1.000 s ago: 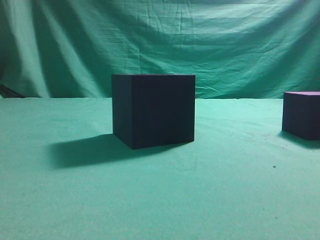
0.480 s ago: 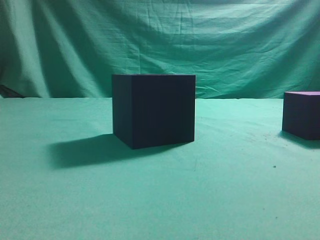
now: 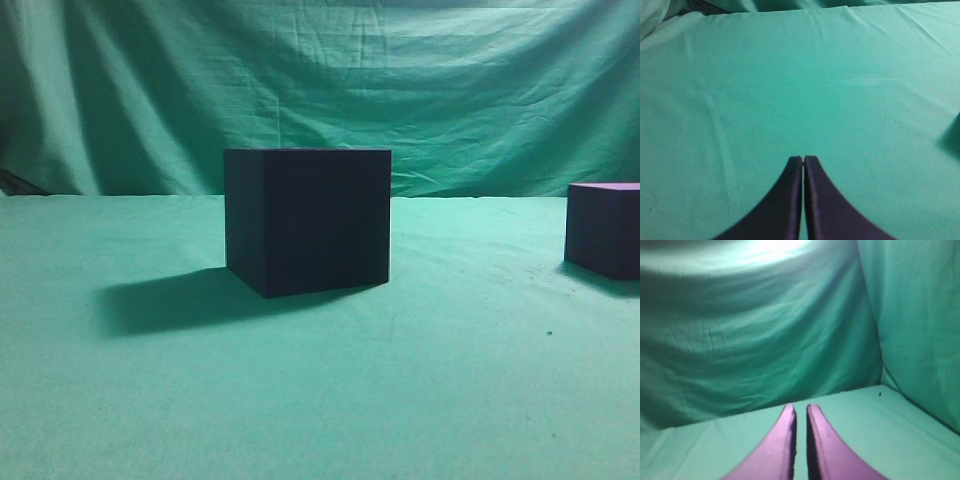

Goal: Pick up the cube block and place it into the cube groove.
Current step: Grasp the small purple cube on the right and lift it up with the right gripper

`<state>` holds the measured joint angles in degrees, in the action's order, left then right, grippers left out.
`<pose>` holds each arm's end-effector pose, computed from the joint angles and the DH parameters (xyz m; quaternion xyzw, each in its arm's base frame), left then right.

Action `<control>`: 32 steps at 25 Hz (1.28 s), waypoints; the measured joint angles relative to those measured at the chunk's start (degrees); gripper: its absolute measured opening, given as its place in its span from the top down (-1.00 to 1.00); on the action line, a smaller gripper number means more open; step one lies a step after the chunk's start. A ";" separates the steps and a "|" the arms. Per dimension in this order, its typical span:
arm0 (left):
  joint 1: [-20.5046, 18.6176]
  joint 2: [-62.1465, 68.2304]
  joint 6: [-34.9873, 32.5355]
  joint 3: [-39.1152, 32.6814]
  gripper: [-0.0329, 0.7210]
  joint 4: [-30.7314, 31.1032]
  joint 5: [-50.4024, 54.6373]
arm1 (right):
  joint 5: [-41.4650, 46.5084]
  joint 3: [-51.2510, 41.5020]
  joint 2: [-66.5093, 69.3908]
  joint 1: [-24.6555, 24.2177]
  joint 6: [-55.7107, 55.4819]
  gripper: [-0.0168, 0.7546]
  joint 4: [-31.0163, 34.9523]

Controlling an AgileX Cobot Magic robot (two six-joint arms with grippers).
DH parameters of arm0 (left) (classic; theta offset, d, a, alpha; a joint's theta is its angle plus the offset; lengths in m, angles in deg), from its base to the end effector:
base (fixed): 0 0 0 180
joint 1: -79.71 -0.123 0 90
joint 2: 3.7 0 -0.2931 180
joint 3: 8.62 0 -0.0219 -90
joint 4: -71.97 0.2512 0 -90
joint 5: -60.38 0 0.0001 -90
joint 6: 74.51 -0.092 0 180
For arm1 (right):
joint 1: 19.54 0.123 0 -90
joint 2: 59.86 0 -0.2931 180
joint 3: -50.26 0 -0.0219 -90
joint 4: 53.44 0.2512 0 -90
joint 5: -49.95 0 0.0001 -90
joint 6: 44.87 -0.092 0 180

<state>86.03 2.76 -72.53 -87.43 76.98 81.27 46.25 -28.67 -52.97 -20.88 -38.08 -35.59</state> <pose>0.0457 -0.0022 0.1729 0.0535 0.7973 -0.0065 0.6012 0.0491 -0.0029 0.2105 0.0783 0.6534 0.0571 0.7508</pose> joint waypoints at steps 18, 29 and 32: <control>0.00 0.00 0.00 0.00 0.91 0.00 0.00 | 22.22 28.87 43.22 0.00 7.46 0.83 6.75; 0.00 0.00 0.00 0.00 0.91 0.00 0.00 | 52.24 56.26 76.05 13.10 0.92 0.96 -7.81; 0.00 0.00 0.00 0.00 0.91 0.00 0.00 | 55.65 60.86 83.22 16.41 -6.12 0.96 -15.99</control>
<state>86.03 2.76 -72.53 -87.43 76.98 81.27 101.90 32.19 30.25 -4.46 -44.21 -51.58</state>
